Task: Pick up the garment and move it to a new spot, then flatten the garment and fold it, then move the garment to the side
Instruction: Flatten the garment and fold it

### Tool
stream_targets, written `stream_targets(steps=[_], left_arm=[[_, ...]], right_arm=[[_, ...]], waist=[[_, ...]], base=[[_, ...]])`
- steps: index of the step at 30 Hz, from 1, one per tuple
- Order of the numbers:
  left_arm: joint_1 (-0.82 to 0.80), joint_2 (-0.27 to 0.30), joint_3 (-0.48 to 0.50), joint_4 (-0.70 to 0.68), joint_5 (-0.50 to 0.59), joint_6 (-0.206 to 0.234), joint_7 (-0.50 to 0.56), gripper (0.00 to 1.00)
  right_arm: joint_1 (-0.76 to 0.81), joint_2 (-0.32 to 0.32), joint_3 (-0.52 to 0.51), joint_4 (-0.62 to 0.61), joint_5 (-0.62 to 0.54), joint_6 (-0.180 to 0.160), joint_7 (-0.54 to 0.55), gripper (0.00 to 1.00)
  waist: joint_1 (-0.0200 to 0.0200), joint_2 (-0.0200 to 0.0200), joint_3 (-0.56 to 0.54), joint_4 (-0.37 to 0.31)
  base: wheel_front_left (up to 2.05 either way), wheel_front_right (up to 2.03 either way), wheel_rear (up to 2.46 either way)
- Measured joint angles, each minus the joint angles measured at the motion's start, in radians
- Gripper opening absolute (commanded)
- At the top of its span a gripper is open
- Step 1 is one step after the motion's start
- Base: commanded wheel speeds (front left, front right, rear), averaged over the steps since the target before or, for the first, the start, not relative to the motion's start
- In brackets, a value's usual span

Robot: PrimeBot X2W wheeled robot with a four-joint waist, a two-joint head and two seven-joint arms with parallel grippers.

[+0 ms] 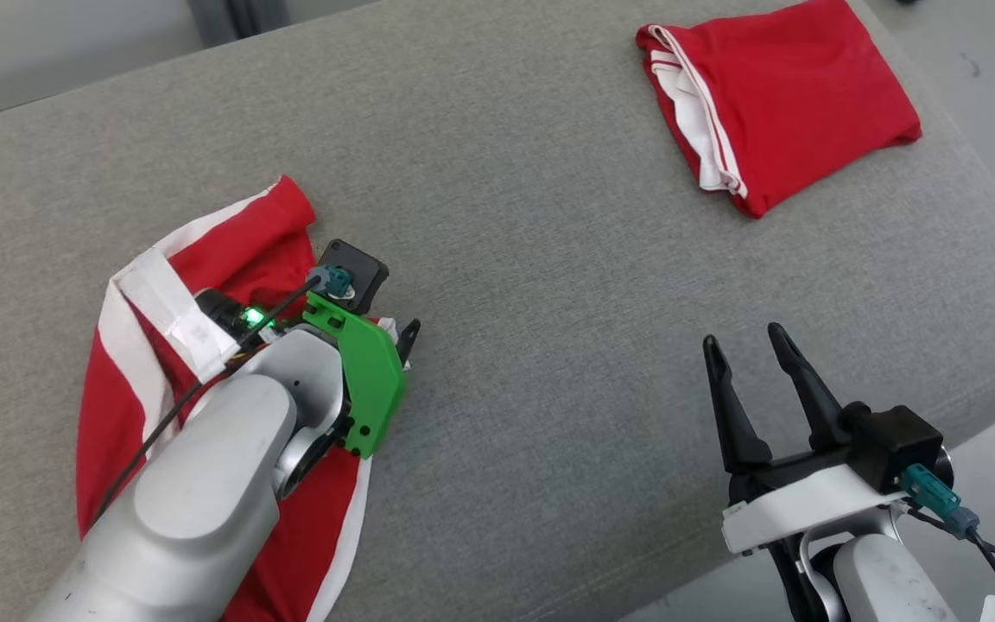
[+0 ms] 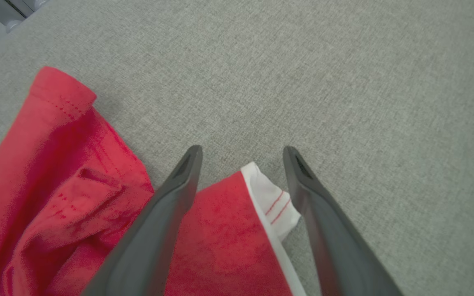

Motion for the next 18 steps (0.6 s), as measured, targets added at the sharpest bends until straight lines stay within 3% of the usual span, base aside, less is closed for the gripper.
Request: stream_targets(steps=[5, 14, 15, 16, 17, 18], left_arm=[[-0.006, 0.028, -0.032, 0.027, 0.006, -0.023, 0.033, 1.0], [-0.005, 0.063, -0.05, 0.021, -0.016, -0.036, 0.076, 1.0], [-0.005, 0.065, -0.053, 0.021, -0.021, -0.039, 0.083, 0.96], [-0.004, 0.066, -0.057, 0.022, -0.026, -0.039, 0.088, 0.48], [-0.003, 0.067, -0.061, 0.021, -0.029, -0.043, 0.092, 0.36], [-0.003, 0.067, -0.063, 0.018, -0.034, -0.044, 0.092, 0.0]], right_arm=[[0.007, 0.0, -0.017, -0.001, 0.0, 0.0, 0.0, 1.0], [0.01, 0.0, -0.021, 0.002, -0.003, 0.0, 0.0, 1.0], [0.01, 0.0, -0.021, 0.002, -0.003, 0.0, 0.0, 1.0], [0.01, 0.0, -0.021, 0.002, -0.004, 0.0, 0.0, 1.0], [0.01, 0.0, -0.021, 0.002, -0.004, 0.0, 0.0, 1.0], [0.01, 0.0, -0.021, 0.002, -0.006, 0.0, 0.0, 1.0]], waist=[[0.0, 0.0, 0.007, -0.028], [0.0, 0.0, -0.013, -0.008], [0.0, 0.0, -0.014, -0.006], [0.0, 0.0, -0.015, -0.004], [0.0, 0.0, -0.016, -0.002], [0.0, 0.0, -0.016, -0.001]], base=[[0.0, 0.0, 0.0], [0.0, 0.0, 0.0], [0.0, 0.0, 0.0], [0.0, 0.0, 0.0], [0.0, 0.0, 0.0], [0.0, 0.0, 0.0]])
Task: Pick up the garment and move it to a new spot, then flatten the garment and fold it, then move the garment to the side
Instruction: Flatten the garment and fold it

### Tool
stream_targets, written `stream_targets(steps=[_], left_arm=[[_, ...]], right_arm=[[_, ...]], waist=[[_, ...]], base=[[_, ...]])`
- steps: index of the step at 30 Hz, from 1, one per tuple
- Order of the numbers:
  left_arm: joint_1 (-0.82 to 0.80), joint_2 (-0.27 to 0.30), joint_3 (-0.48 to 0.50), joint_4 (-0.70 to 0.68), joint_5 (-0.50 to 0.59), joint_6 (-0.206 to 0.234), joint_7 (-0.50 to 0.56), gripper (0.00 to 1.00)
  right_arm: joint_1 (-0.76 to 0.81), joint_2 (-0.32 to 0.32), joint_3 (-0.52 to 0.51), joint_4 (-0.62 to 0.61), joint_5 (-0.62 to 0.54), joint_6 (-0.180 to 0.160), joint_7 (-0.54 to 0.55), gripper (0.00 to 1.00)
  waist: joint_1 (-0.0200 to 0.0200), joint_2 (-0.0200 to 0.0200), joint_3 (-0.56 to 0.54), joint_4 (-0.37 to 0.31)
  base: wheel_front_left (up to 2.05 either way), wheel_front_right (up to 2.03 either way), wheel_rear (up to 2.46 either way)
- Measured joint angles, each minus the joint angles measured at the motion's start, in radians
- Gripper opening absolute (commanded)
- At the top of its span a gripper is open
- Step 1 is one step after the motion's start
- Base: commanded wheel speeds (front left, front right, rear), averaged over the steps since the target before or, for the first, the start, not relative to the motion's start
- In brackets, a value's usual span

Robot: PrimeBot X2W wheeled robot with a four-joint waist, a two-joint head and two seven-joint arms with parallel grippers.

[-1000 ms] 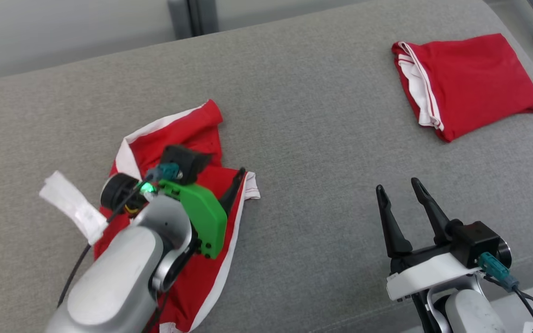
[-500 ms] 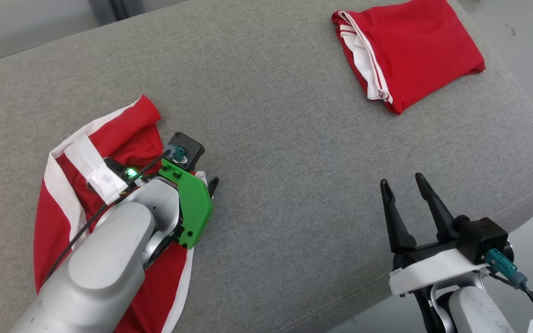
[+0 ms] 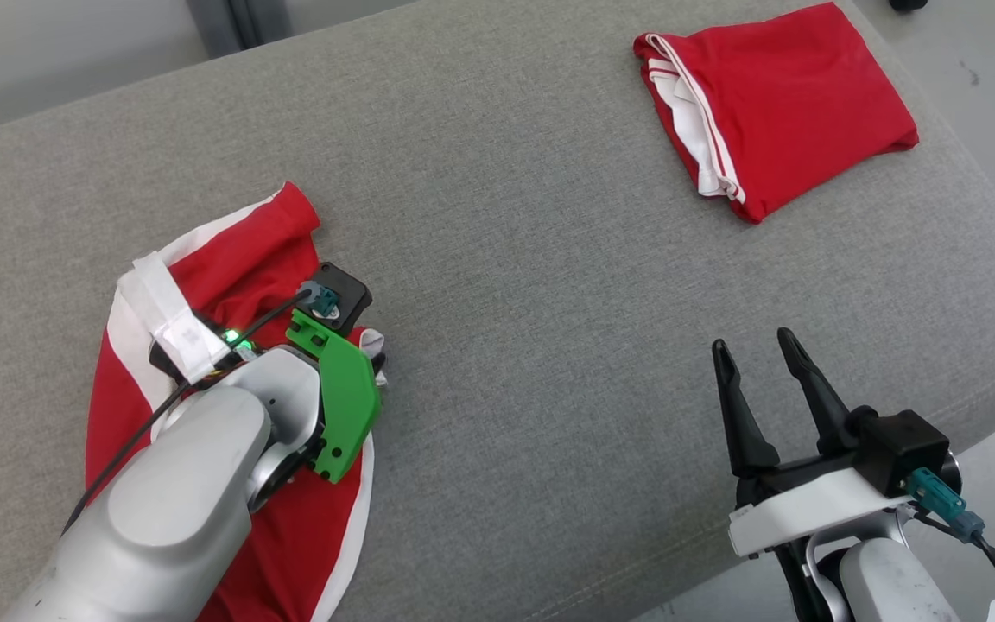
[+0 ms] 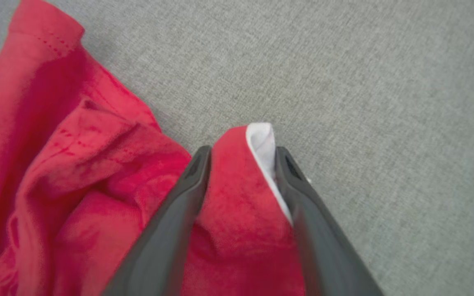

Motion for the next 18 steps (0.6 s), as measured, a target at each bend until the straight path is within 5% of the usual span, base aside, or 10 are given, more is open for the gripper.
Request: stream_targets(steps=[8, 18], left_arm=[[-0.004, -0.059, 0.044, -0.018, -0.003, 0.037, -0.219, 0.0], [0.002, -0.229, 0.042, 0.064, 0.005, 0.075, -0.474, 0.0]], right_arm=[[0.0, 0.0, 0.003, 0.006, -0.006, 0.0, 0.0, 1.0], [-0.004, 0.0, 0.022, 0.008, -0.007, 0.0, 0.0, 1.0]], waist=[[0.0, 0.0, -0.001, -0.002], [0.0, 0.0, 0.011, -0.04]], base=[[0.0, 0.0, 0.0], [0.0, 0.0, 0.0]])
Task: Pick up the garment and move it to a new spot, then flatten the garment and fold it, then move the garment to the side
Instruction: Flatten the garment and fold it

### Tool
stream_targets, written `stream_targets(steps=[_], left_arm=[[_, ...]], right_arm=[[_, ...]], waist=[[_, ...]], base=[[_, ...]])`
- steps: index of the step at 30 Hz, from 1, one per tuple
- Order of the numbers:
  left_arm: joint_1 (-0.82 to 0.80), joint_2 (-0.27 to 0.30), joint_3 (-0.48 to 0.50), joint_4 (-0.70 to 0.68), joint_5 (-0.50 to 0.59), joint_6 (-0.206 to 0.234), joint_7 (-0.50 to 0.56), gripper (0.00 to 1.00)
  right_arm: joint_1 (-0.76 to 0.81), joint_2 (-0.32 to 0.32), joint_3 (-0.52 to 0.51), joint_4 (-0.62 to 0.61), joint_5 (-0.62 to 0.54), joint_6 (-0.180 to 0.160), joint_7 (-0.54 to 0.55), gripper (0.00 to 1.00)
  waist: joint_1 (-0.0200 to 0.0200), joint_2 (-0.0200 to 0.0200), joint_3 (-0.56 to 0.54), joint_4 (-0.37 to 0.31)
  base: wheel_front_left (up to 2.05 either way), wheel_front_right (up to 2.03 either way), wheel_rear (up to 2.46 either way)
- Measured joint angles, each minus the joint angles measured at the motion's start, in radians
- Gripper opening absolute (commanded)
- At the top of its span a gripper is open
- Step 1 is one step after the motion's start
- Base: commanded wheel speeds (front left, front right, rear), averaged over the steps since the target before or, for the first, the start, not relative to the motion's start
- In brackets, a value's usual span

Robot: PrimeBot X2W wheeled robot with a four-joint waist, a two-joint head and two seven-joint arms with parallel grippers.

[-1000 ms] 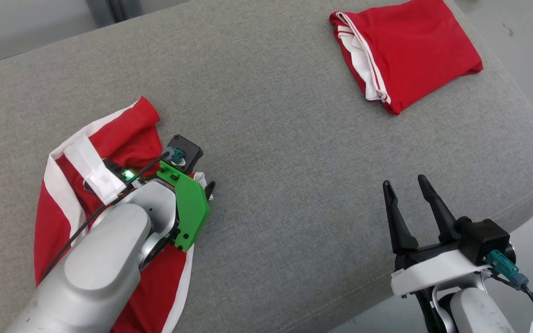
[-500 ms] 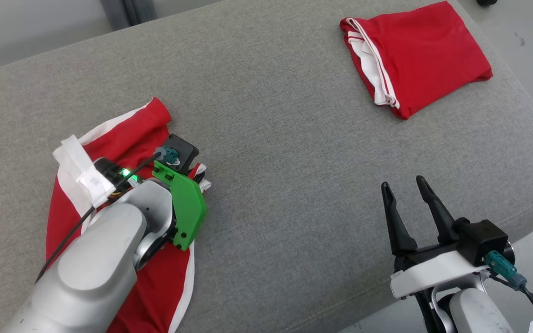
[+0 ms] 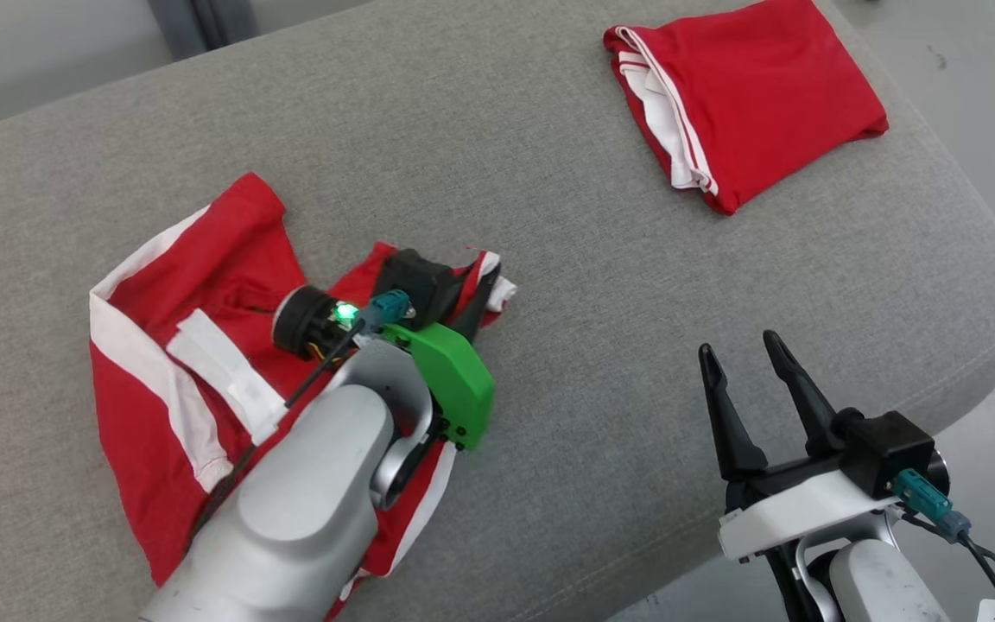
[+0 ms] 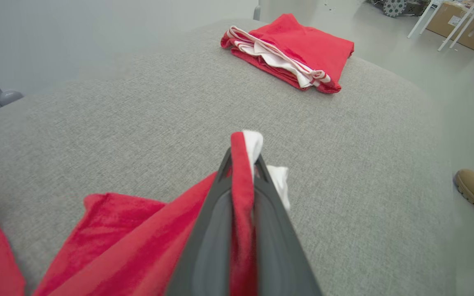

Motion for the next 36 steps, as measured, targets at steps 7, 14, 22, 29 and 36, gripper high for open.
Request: stream_targets(steps=[7, 14, 22, 29, 36], left_arm=[[0.03, -0.066, -0.062, 0.055, -0.029, -0.041, -0.119, 1.0], [0.045, -0.076, -0.084, 0.05, -0.107, -0.058, -0.163, 1.0], [0.134, -0.021, 0.011, -0.086, -0.16, 0.002, -0.242, 1.0], [0.33, 0.065, 0.132, -0.261, -0.15, 0.11, -0.266, 1.0], [0.531, 0.079, 0.28, -0.395, -0.052, 0.149, -0.268, 1.0]], right_arm=[[0.0, 0.0, -0.003, 0.003, 0.0, 0.0, 0.0, 1.0], [0.007, 0.0, -0.017, 0.008, 0.0, 0.0, 0.0, 1.0], [0.035, 0.001, -0.071, 0.008, -0.024, 0.0, 0.0, 1.0], [0.06, 0.001, -0.134, 0.005, -0.062, 0.0, 0.0, 1.0], [0.068, 0.001, -0.171, 0.016, -0.086, 0.0, 0.0, 1.0]], waist=[[0.0, 0.0, 0.019, -0.031], [0.0, 0.0, 0.008, -0.029], [0.0, 0.0, -0.038, 0.033], [0.0, 0.0, -0.094, 0.11], [0.0, 0.0, -0.147, 0.204]], base=[[0.0, 0.0, 0.0], [0.0, 0.0, 0.0], [0.0, 0.0, 0.0], [0.0, 0.0, 0.0], [0.0, 0.0, 0.0]])
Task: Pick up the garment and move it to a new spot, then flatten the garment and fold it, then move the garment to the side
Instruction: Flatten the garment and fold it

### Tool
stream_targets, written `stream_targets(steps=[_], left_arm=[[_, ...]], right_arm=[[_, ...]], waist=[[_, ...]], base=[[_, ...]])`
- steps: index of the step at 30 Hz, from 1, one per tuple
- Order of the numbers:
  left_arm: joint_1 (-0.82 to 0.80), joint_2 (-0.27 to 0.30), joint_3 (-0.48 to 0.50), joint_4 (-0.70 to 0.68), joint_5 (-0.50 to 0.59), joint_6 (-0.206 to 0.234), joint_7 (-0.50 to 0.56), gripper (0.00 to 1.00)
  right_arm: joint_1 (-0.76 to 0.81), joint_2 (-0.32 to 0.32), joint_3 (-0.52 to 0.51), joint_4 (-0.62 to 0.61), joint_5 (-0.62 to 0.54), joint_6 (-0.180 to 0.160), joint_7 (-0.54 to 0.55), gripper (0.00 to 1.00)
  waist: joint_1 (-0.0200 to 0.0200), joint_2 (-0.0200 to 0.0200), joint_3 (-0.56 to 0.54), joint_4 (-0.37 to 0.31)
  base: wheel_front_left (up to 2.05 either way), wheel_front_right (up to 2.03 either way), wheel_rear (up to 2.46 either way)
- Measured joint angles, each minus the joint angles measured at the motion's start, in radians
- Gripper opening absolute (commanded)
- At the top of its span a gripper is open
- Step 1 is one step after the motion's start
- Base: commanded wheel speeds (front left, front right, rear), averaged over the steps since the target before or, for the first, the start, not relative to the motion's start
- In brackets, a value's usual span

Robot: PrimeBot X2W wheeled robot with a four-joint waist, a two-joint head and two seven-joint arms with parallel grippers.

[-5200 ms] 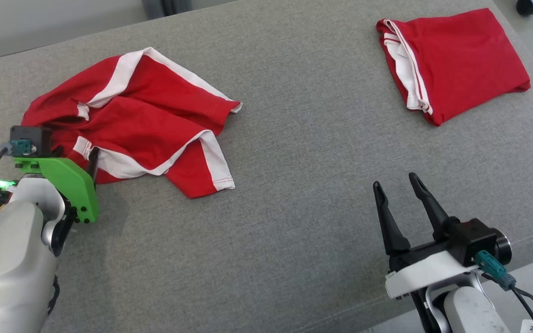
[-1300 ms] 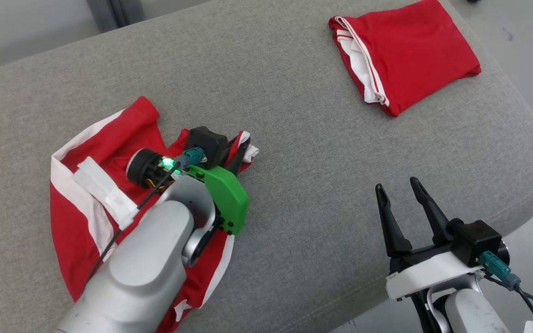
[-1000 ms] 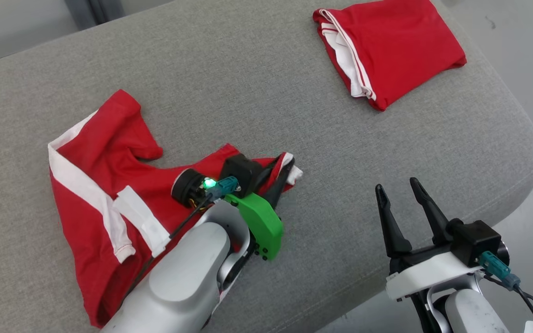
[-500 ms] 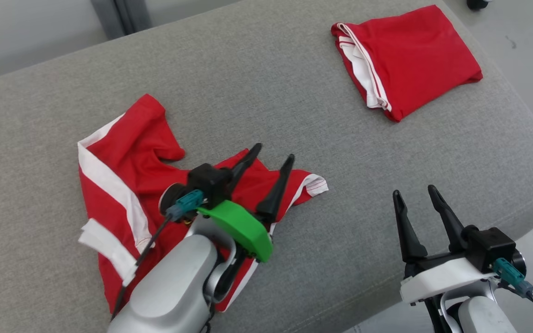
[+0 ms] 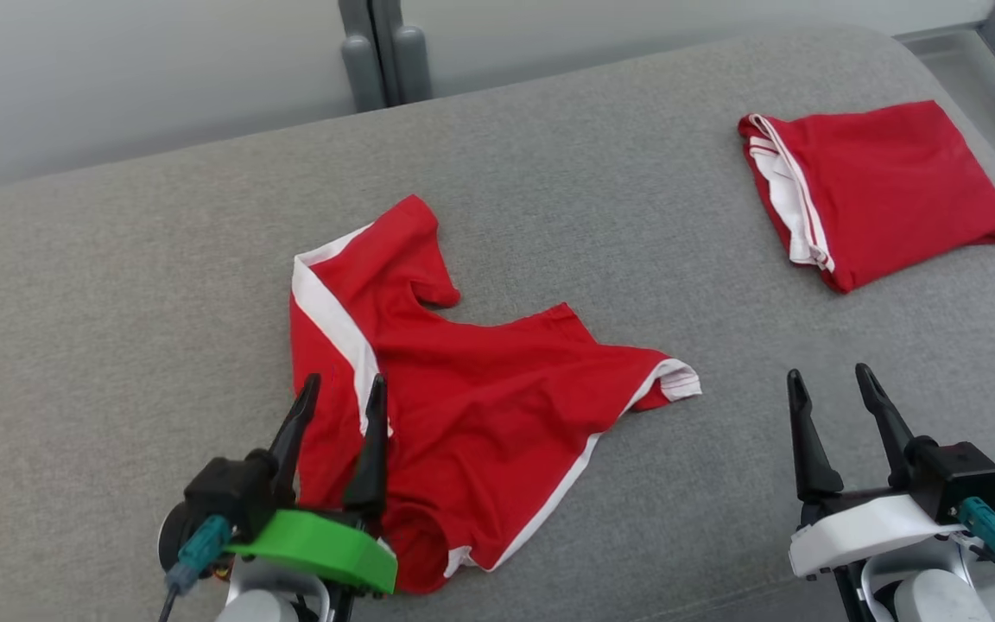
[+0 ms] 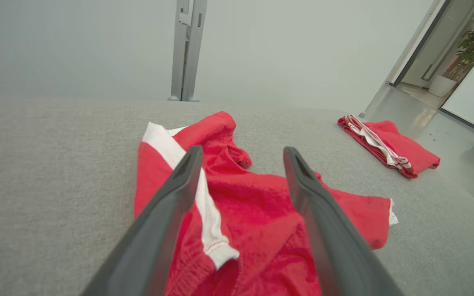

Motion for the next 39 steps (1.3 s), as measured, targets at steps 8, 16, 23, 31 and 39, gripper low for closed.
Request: stream_targets(steps=[8, 16, 23, 31, 39], left_arm=[[0.216, -0.029, 0.15, -0.061, 0.126, -0.032, 0.0, 1.0], [0.353, -0.085, 0.329, -0.107, 0.262, -0.104, 0.0, 1.0], [0.404, -0.137, 0.431, -0.112, 0.323, -0.171, 0.0, 1.0], [0.411, -0.154, 0.461, -0.102, 0.341, -0.205, 0.0, 1.0], [0.411, -0.155, 0.454, -0.103, 0.34, -0.207, 0.0, 1.0]], right_arm=[[0.023, 0.0, -0.021, 0.026, -0.003, 0.0, 0.0, 1.0], [0.058, 0.0, -0.008, 0.058, -0.012, 0.0, 0.0, 1.0], [0.077, 0.0, 0.011, 0.08, -0.017, 0.0, 0.0, 1.0], [0.077, 0.0, 0.021, 0.087, -0.009, 0.0, 0.0, 1.0], [0.077, 0.0, 0.023, 0.082, -0.005, 0.0, 0.0, 1.0]], waist=[[0.0, 0.0, -0.068, 0.084], [0.0, 0.0, -0.125, 0.144], [0.0, 0.0, -0.155, 0.173], [0.0, 0.0, -0.163, 0.18], [0.0, 0.0, -0.154, 0.173]], base=[[0.0, 0.0, 0.0], [0.0, 0.0, 0.0], [0.0, 0.0, 0.0], [0.0, 0.0, 0.0], [0.0, 0.0, 0.0]])
